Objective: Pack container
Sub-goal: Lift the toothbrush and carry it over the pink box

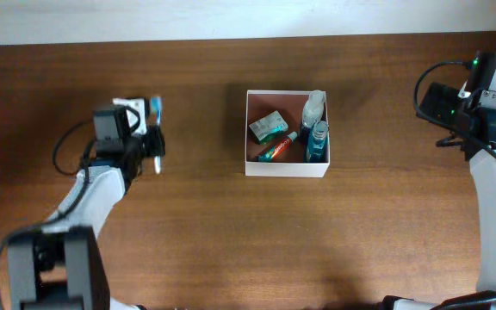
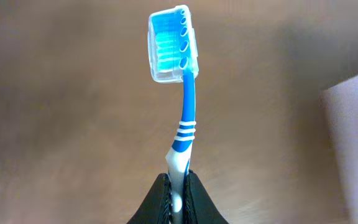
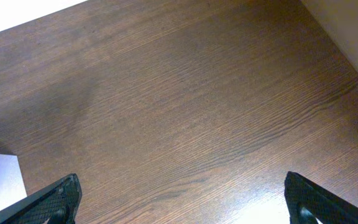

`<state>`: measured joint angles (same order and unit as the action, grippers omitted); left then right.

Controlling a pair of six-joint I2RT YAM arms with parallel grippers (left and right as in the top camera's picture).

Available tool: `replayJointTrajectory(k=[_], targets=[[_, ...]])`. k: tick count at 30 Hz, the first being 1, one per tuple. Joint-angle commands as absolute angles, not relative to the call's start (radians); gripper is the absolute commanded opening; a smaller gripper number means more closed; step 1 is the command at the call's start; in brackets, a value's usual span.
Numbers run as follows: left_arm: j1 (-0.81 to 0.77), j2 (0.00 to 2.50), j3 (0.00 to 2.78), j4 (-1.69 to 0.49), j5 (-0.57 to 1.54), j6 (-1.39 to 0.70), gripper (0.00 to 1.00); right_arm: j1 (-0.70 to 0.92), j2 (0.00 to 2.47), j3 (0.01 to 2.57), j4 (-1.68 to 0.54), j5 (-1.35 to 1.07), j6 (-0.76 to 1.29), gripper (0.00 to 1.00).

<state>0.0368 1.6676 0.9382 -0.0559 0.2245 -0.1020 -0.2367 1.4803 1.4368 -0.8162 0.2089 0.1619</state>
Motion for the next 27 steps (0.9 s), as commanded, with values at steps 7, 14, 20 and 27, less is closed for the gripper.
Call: replayJointTrajectory(k=[7,14,20,27], targets=[[-0.322,1.544,0.968,0.065,0.299,-0.355,0.01,-0.236,1.483,1.445,-0.816,0.214,0.173,0.99],[-0.602,1.544,0.968,0.165,0.062,-0.403,0.01,-0.236,1.483,1.445,-0.816,0.214,0.173,0.98],[-0.685,1.57,0.968,0.18,-0.121,-0.403,0.01,-0.236,1.483,1.445,-0.816,0.214,0.173,0.99],[-0.685,1.652,0.968,0.255,-0.121,-0.403,0.01,-0.236,1.483,1.445,-0.816,0.214,0.173,0.99]])
